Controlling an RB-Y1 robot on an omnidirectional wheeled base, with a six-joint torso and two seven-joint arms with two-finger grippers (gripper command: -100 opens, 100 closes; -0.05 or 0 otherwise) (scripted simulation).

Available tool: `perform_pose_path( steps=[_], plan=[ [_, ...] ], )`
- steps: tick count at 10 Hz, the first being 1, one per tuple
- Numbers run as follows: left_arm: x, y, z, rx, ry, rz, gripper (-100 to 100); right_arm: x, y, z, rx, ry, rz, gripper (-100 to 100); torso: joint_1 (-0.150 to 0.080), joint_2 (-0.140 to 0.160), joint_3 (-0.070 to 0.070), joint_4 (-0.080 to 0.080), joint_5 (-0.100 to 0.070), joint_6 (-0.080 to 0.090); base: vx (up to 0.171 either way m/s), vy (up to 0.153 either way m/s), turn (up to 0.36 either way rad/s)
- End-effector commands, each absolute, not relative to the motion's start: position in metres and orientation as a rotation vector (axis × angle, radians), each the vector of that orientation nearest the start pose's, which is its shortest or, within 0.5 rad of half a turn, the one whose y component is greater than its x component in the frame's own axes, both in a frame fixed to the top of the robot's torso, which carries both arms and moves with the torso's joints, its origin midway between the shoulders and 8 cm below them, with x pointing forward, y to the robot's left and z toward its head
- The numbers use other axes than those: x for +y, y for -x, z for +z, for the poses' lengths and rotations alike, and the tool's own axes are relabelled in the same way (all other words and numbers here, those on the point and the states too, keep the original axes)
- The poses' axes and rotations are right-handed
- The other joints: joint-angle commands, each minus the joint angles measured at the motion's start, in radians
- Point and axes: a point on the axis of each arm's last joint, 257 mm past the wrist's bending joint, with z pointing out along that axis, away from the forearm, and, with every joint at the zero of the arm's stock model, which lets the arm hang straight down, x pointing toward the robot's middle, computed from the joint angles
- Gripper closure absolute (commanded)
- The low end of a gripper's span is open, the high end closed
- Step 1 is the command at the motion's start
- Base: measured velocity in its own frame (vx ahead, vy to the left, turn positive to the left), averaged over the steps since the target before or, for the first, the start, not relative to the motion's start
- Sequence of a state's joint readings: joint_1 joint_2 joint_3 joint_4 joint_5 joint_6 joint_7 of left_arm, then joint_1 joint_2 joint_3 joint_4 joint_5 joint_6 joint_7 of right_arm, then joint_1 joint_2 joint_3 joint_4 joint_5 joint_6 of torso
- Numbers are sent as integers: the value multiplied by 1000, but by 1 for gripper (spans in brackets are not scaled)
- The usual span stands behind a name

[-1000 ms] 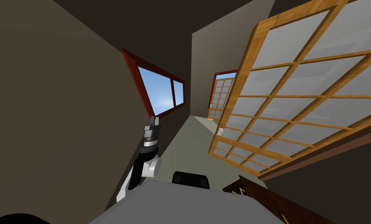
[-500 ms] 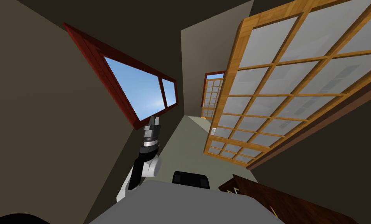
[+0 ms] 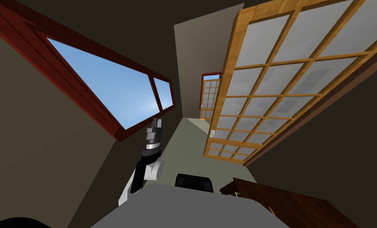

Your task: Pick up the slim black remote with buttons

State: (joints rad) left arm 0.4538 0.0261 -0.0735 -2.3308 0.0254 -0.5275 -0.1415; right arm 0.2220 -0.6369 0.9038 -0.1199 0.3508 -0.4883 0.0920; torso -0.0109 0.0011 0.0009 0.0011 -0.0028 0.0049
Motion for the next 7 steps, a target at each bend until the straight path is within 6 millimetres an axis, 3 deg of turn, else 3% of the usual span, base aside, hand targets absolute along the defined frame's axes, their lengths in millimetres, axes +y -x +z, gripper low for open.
perform_pose_path(
  steps=[1,5,7],
  plan=[
    [248,-333,65,564,520,-1302,0,-538,95,-610,3116,-272,-115,100,0,0,0,0,0,0,159,-26,-345],
    [248,-332,65,565,520,-1302,0,-541,95,-607,3124,-89,-115,100,-1,-7,-4,-2,0,1,152,-13,-345],
    [248,-333,65,565,520,-1302,0,-544,94,-604,3119,-8,-115,100,0,-5,-3,-1,0,-2,134,4,-208]
  ],
)
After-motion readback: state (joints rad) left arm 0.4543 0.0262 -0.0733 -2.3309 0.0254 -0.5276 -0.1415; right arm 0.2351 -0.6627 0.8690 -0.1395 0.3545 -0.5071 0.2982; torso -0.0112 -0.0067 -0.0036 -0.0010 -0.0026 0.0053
